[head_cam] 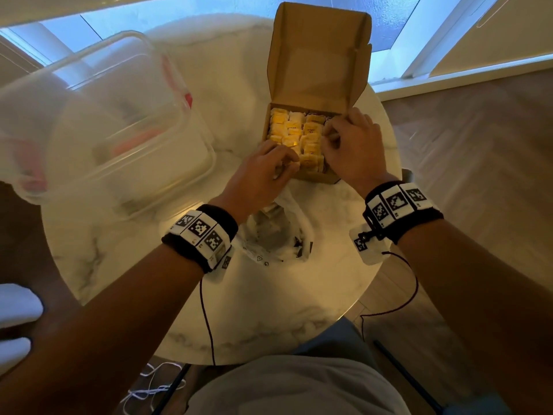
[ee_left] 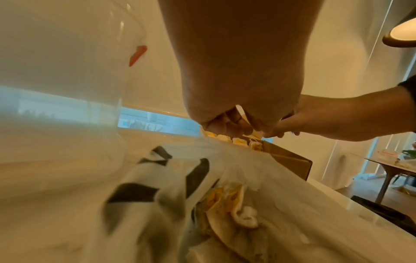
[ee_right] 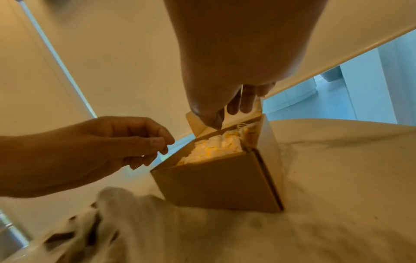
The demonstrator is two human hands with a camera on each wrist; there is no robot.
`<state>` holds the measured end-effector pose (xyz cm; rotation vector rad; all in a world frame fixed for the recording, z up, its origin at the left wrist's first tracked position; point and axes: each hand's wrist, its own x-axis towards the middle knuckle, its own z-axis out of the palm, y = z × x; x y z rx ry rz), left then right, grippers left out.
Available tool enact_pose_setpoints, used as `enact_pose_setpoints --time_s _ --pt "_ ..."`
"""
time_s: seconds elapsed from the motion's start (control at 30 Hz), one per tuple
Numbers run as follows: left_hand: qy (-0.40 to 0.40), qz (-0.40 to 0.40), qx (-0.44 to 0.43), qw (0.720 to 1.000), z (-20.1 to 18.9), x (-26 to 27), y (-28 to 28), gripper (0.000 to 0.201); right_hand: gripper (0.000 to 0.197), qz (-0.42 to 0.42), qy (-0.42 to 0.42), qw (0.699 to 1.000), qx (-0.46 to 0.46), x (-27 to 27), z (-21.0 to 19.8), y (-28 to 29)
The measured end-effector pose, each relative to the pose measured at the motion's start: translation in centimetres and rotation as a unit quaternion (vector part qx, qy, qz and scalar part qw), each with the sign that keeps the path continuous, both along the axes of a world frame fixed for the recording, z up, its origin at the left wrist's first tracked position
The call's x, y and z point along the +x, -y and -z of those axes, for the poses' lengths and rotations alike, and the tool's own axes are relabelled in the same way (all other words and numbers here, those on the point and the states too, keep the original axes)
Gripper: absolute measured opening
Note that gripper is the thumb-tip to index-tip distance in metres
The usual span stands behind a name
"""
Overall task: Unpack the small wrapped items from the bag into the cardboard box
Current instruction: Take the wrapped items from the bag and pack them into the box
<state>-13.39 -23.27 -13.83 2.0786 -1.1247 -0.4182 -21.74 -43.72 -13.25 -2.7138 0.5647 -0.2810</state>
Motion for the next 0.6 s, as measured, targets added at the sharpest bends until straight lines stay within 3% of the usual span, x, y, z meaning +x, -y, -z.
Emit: enact_pose_setpoints --time_s 0.23,0.3,0.5,0.6 --pt "-0.006 -0.012 -0.017 1.0 -2.2 -1.3 -6.3 0.013 0.002 -0.122 0.013 0.979 0.163 -3.8 -0.7 -7.6" --pt "-0.013 -0.003 0.007 1.0 -1.8 -2.2 -8.2 0.013 0.004 -0.144 -0.022 0.97 0.195 -5.3 -0.6 -9.9" --pt "0.049 0.077 0.136 0.987 1.3 -4.7 -10.3 0.036 0.01 -0.139 -0.158 0.956 0.204 -8.3 0.8 -13.0" --pt "0.052 0.056 0.154 0.985 1.6 -5.3 -9.4 0.046 0.009 -0.127 -0.174 0.955 0.203 -8.5 0.9 -13.1"
